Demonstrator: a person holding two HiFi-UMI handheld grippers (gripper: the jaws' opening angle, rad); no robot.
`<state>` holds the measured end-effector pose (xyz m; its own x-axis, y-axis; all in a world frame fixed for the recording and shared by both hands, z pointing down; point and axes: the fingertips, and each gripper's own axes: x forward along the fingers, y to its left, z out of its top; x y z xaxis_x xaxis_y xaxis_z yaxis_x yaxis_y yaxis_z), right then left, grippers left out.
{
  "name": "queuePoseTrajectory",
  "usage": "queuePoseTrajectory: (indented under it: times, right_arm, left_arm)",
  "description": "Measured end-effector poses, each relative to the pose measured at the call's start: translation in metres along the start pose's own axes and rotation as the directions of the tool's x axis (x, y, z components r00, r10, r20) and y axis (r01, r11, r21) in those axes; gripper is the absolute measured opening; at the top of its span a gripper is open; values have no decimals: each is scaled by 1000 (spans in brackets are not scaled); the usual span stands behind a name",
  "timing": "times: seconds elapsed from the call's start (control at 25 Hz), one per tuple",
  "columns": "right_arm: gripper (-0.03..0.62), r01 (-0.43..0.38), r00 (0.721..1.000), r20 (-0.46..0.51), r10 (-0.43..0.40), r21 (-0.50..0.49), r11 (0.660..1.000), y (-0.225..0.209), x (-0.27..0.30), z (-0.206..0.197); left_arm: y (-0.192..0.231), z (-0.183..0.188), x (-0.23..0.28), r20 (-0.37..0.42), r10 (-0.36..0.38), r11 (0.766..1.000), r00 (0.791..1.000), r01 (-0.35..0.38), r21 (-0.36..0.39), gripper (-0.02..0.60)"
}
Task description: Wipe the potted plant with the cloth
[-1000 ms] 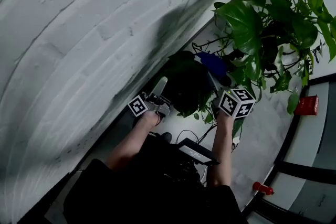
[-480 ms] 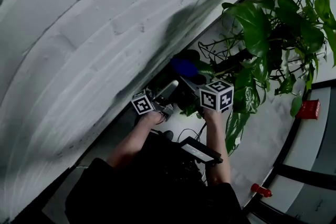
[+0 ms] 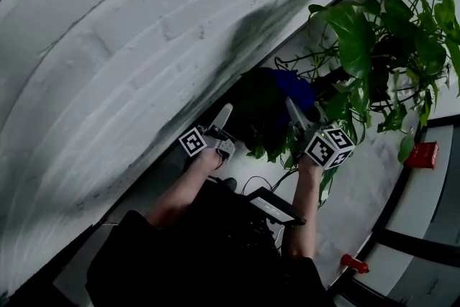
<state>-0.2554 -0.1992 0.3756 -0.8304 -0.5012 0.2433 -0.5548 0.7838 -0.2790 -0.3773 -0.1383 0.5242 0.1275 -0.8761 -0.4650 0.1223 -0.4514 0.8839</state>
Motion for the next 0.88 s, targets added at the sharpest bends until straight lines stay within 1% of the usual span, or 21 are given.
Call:
queuePoseTrajectory:
  times: [0.04, 0.12, 0.2, 0.28, 0.36, 0.48, 0.56, 0.76, 0.88]
  right_arm:
    - [120, 23, 999, 24, -23, -6, 1000, -4, -7, 7]
    - [120, 67, 996, 60, -65, -37, 997, -10, -18, 22]
    - [120, 109, 993, 64, -103, -92, 990, -12, -23, 32]
    - [120, 139, 990, 4, -140, -157, 978, -14, -20, 27]
    - [120, 130, 983, -101, -152, -197, 972, -11, -8, 7]
    - [120, 48, 963, -252, -97, -196, 980, 6, 17, -37]
    - [120, -10, 948, -315, -48, -178, 984, 22, 33, -61]
    - [120, -152, 917, -389, 91, -128, 980, 63, 56, -93]
    - [120, -231, 898, -402, 182, -76, 970, 87, 60, -101]
  left_arm:
    - [-3, 3, -2, 20, -15, 1000, 1000, 15, -12, 314]
    - [-14, 7, 0, 45, -68, 997, 997, 69, -31, 314]
    - [-27, 9, 4, 55, -124, 991, 991, 127, -45, 313]
    - [-40, 10, 9, 60, -174, 983, 983, 177, -51, 311]
    - [-52, 12, 12, 62, -217, 974, 974, 220, -55, 305]
    - [-67, 12, 14, 55, -264, 962, 963, 267, -64, 298]
    - [-75, 12, 15, 50, -283, 956, 958, 286, -66, 295]
    - [-85, 14, 16, 39, -305, 950, 952, 306, -63, 295]
    - [-87, 15, 15, 41, -304, 950, 952, 306, -65, 295]
